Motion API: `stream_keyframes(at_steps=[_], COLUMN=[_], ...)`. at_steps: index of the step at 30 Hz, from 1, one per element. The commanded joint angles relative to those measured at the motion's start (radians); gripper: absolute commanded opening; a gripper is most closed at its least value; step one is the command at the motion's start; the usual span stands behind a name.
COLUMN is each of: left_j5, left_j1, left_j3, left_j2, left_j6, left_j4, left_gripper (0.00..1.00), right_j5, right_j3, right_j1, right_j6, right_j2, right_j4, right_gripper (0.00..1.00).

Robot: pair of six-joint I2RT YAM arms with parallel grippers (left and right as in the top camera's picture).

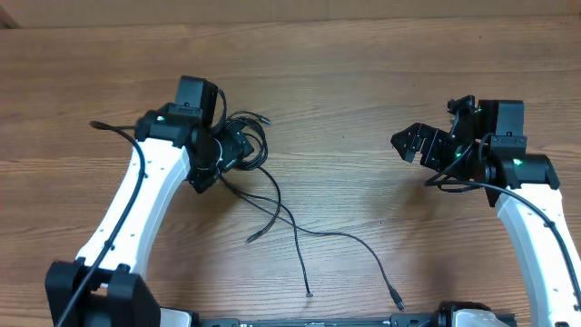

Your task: Untangle cables

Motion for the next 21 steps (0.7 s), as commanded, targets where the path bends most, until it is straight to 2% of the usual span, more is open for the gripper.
stream_keyframes(at_steps=[1,5,9,11,14,17,21], left_j5=[-0.010,-0.032,-0.027,-0.029,-0.029,-0.040,-0.043], left_j1=[-0.013,-0.051,-0.072,-0.082,-0.097,-0.105,-0.108], left_j3=[-0.013,-0.013,-0.013,-0.013,-0.013,-0.013,-0.012], left_j2=[0.036,0.093,0.154,0.183,0.227,0.266,0.323], left_j6=[-0.054,-0.050,-0.050,-0.036,0.135,0.294,0.366], left_j4=[0.017,0.061,0.201,0.291,0.431,0.506,0.526], left_gripper=[0.94,0.98,0.75,0.67,0.64,0.62,0.56], right_j5=[-0.008,-0.008,-0.008,-0.008,-0.008,-0.008,-0.008], right_j3=[0.011,0.011,0.011,0.011,0.011,0.010,0.010], right_j1=[0.005,0.005,0.005,0.005,0.005,0.005,0.005], right_j6=[-0.008,-0.008,-0.008,-0.008,-0.008,-0.008,-0.008], right_j2=[-0.015,-0.014,-0.014,-0.014,-0.014,-0.014,-0.014], right_j4=[0.003,-0.006,-0.025,-0.032,-0.039,-0.047,-0.046], right_gripper=[1.00,1.00,1.00,1.00,1.00,1.00,1.00])
